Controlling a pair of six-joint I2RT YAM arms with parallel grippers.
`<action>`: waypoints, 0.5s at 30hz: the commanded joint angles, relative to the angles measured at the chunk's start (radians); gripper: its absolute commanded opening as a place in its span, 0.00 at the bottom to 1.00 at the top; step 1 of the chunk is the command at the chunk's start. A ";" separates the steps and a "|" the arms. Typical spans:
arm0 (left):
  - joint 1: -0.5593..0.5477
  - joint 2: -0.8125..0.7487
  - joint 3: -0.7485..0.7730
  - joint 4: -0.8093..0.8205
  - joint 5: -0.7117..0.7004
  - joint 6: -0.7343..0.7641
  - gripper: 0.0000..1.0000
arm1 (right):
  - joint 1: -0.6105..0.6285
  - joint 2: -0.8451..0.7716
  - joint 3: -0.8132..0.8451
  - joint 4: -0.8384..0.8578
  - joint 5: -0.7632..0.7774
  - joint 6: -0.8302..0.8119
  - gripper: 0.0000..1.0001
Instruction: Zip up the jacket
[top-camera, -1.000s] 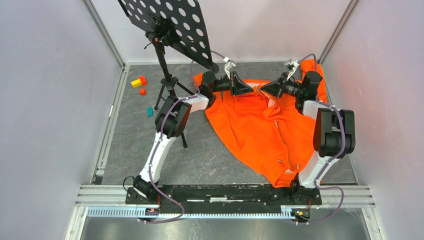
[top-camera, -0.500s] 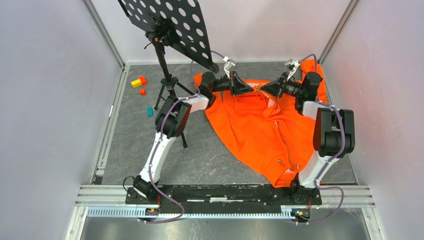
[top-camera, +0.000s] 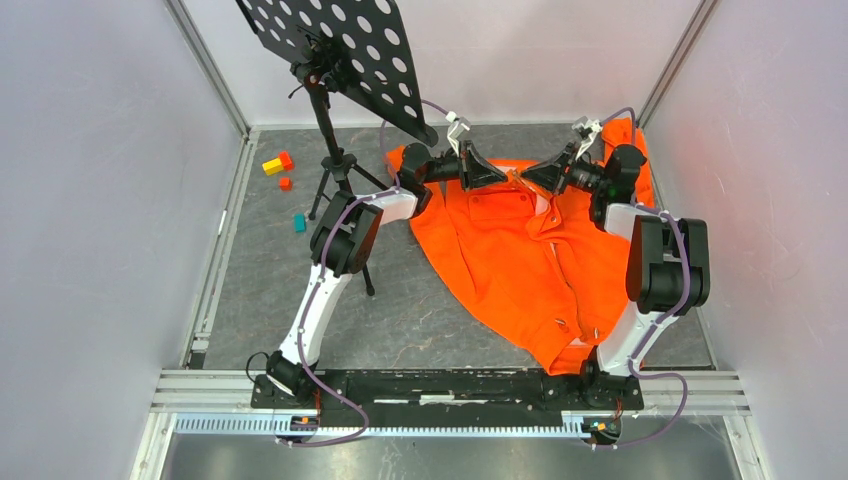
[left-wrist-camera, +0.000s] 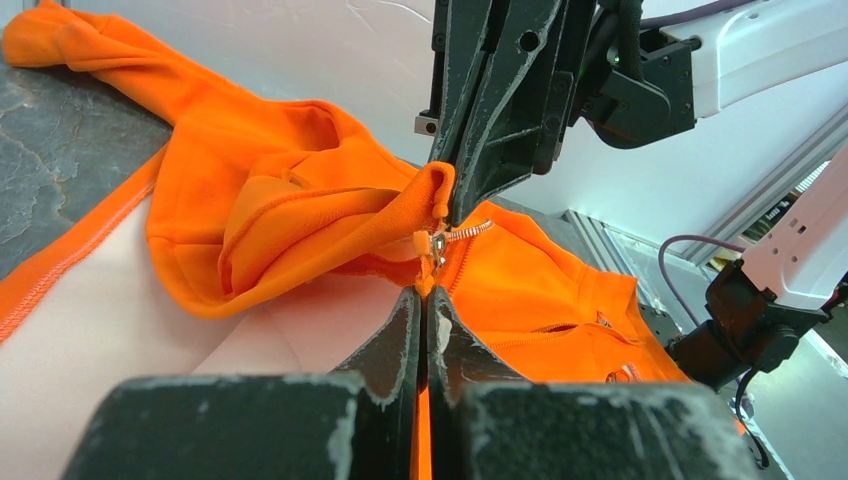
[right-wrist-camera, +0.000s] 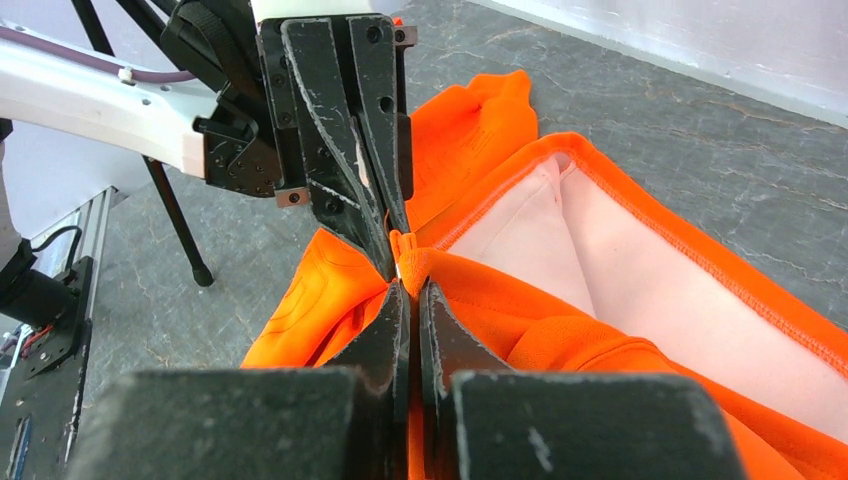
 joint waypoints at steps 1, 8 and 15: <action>0.004 -0.011 0.045 0.033 0.022 -0.015 0.02 | 0.004 -0.003 -0.008 0.102 -0.026 0.047 0.00; -0.005 -0.009 0.050 0.041 0.027 -0.022 0.02 | 0.016 0.018 0.000 0.105 -0.024 0.055 0.00; -0.014 -0.002 0.066 0.051 0.049 -0.043 0.02 | 0.024 0.025 0.009 0.106 -0.014 0.053 0.00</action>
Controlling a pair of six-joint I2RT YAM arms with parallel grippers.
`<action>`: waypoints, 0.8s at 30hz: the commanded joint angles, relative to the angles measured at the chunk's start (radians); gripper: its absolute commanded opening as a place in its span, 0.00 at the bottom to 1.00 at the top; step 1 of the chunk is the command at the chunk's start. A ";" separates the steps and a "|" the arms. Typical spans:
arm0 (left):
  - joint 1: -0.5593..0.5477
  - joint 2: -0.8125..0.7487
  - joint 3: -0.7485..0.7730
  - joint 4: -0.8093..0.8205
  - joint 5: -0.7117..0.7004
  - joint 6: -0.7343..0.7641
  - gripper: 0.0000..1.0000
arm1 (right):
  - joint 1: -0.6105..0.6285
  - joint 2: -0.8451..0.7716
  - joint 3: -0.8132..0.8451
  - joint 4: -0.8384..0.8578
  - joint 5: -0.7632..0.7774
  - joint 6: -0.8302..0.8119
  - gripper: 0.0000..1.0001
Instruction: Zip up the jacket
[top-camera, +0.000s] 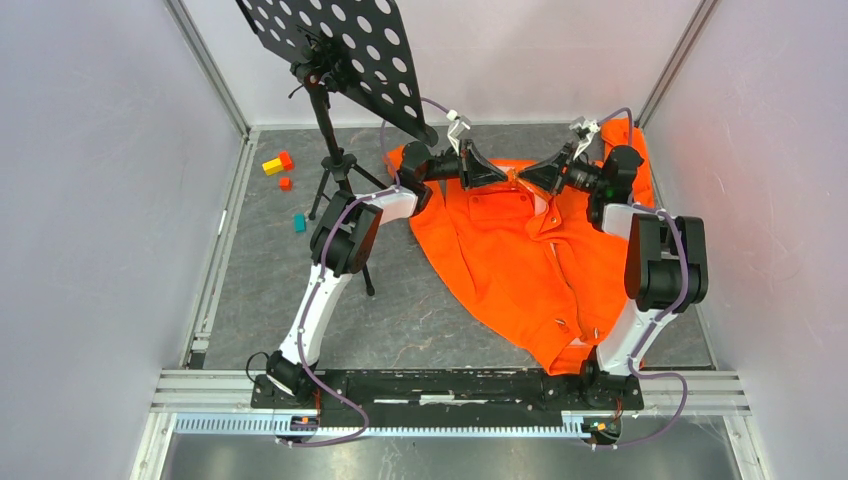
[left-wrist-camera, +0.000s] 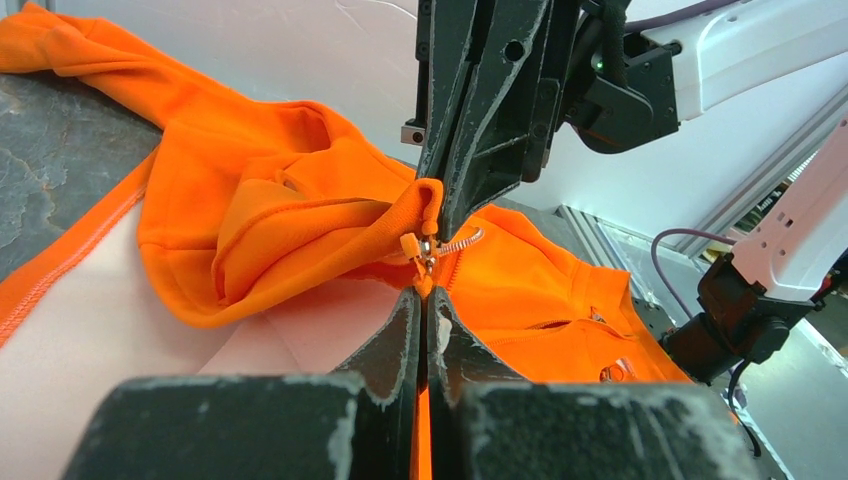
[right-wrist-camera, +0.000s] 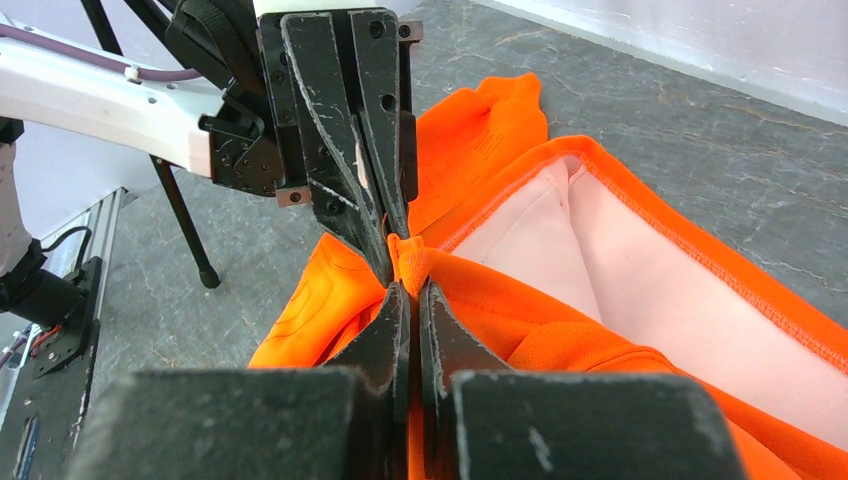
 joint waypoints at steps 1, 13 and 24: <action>-0.011 -0.001 0.053 0.055 0.032 -0.044 0.02 | 0.010 0.009 0.015 0.045 -0.008 0.007 0.00; -0.010 0.010 0.054 0.078 0.054 -0.072 0.02 | -0.025 -0.004 0.002 0.064 -0.019 0.016 0.00; -0.007 0.024 0.081 0.083 0.063 -0.086 0.02 | -0.032 -0.007 -0.002 0.045 -0.031 -0.003 0.00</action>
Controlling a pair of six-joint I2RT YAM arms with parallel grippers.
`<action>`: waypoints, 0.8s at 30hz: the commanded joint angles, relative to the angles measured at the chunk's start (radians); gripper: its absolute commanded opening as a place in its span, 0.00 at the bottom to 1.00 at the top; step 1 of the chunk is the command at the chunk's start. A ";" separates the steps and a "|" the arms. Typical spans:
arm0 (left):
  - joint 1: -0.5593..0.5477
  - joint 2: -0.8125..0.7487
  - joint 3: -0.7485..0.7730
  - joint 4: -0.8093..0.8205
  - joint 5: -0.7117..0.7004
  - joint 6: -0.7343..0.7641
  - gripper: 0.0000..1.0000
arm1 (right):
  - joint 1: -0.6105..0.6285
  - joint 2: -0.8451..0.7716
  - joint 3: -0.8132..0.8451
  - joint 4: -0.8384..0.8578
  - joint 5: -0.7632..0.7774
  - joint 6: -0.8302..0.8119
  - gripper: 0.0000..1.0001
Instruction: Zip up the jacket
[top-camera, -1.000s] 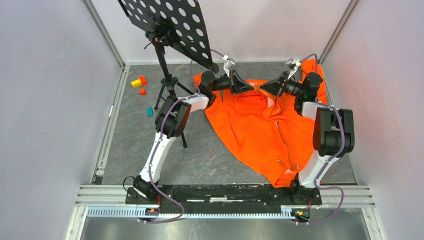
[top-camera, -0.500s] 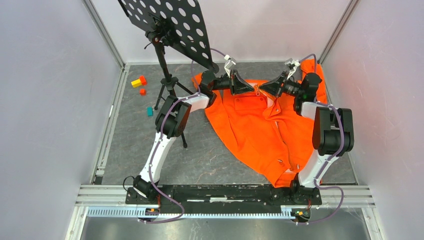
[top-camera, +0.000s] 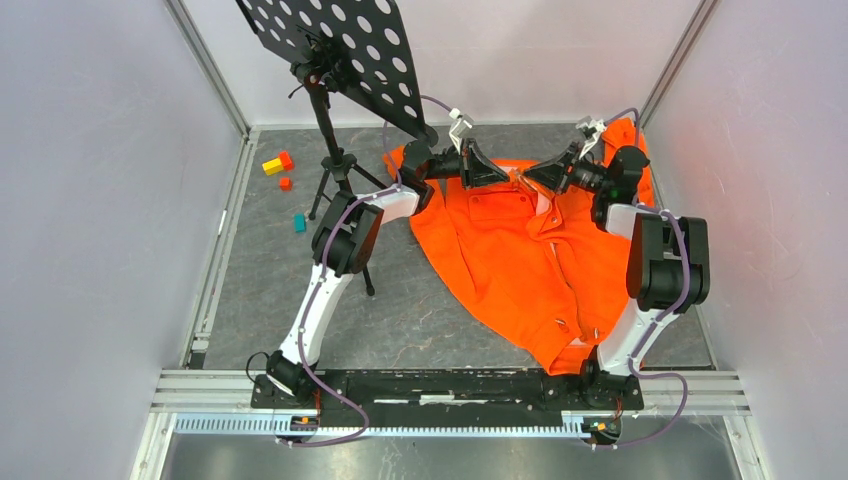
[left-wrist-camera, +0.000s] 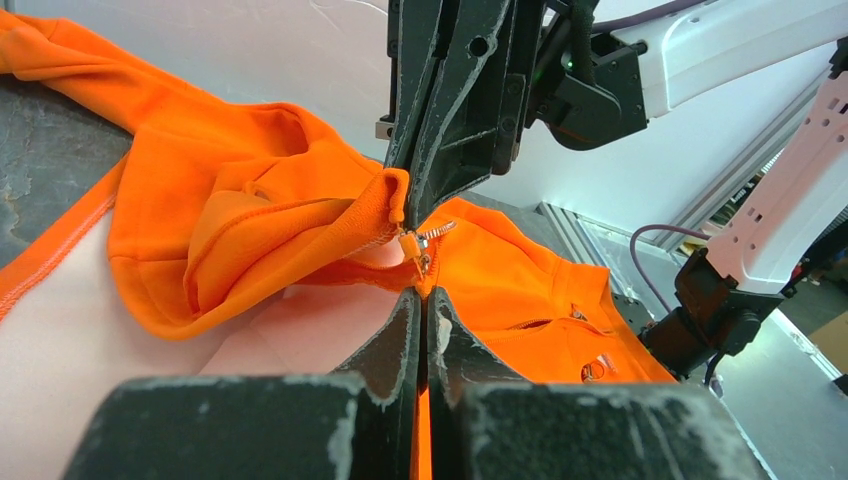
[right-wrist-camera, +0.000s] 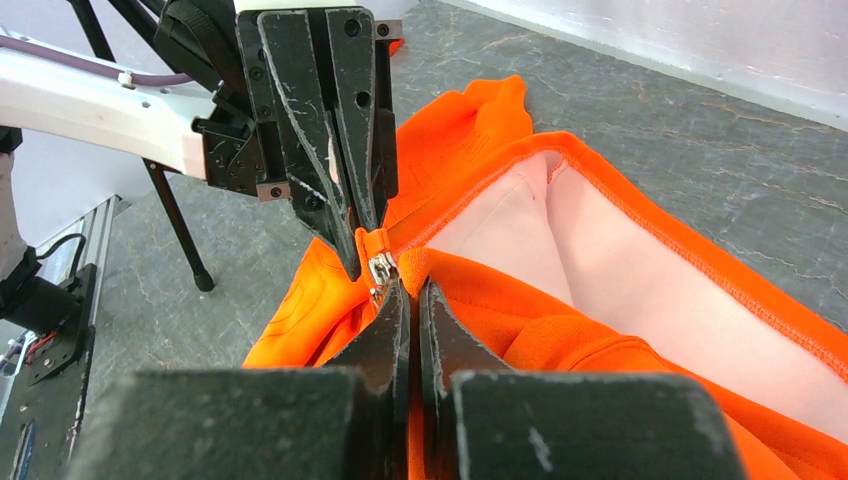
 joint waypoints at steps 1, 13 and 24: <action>-0.002 0.010 0.043 0.068 0.026 -0.035 0.02 | 0.000 -0.007 -0.001 0.032 -0.028 -0.014 0.00; -0.004 0.023 0.043 0.110 0.043 -0.080 0.02 | 0.014 0.010 -0.015 0.230 -0.035 0.139 0.00; -0.003 0.032 0.071 0.108 0.055 -0.090 0.02 | 0.017 0.062 -0.025 0.480 -0.062 0.332 0.00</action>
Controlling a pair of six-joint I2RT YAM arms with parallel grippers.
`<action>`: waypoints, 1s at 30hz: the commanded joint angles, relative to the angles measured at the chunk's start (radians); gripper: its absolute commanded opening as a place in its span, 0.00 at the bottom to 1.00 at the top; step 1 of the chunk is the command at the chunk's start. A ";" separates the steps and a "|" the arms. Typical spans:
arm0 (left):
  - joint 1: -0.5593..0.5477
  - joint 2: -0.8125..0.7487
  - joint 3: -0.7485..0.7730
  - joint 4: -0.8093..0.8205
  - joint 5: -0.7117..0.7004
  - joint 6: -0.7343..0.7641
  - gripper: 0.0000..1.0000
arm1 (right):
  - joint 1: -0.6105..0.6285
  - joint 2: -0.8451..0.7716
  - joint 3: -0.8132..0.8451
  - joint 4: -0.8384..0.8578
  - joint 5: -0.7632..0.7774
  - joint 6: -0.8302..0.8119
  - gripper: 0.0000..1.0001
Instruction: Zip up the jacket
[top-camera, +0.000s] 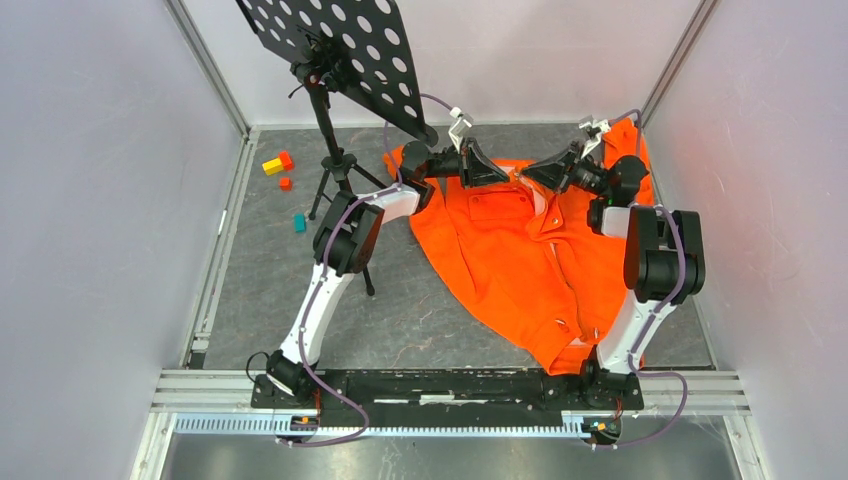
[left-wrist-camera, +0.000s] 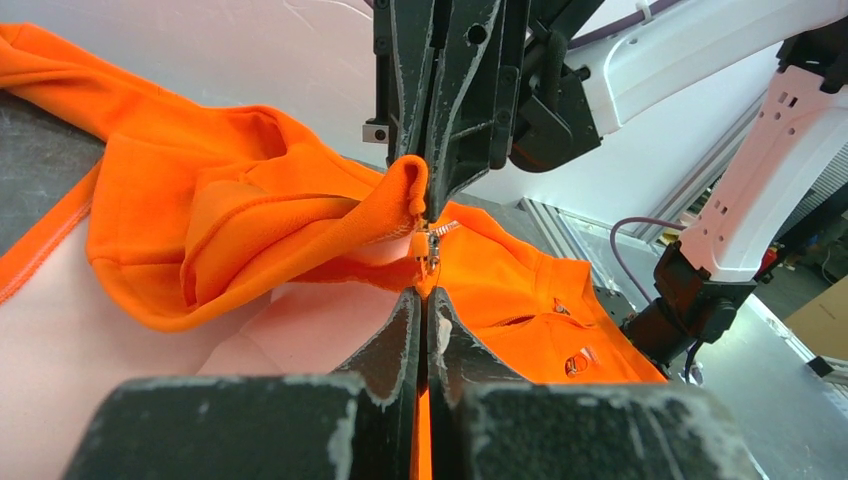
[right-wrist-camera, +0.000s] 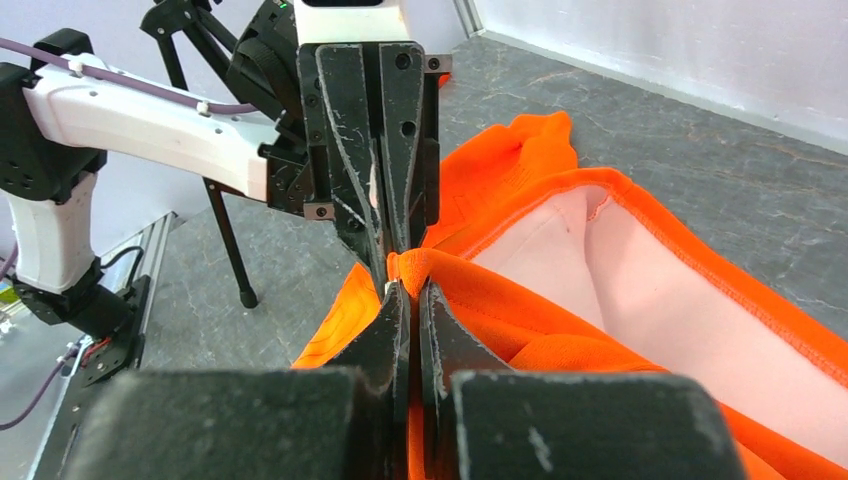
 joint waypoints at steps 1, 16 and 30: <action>-0.003 0.022 0.048 0.054 0.024 -0.028 0.02 | 0.007 -0.007 -0.005 0.050 -0.015 0.004 0.00; -0.002 0.036 0.068 0.067 0.050 -0.044 0.02 | 0.019 -0.109 0.085 -0.642 0.055 -0.520 0.00; 0.002 0.029 0.083 -0.003 0.084 0.061 0.02 | 0.014 -0.154 0.065 -0.679 -0.008 -0.557 0.00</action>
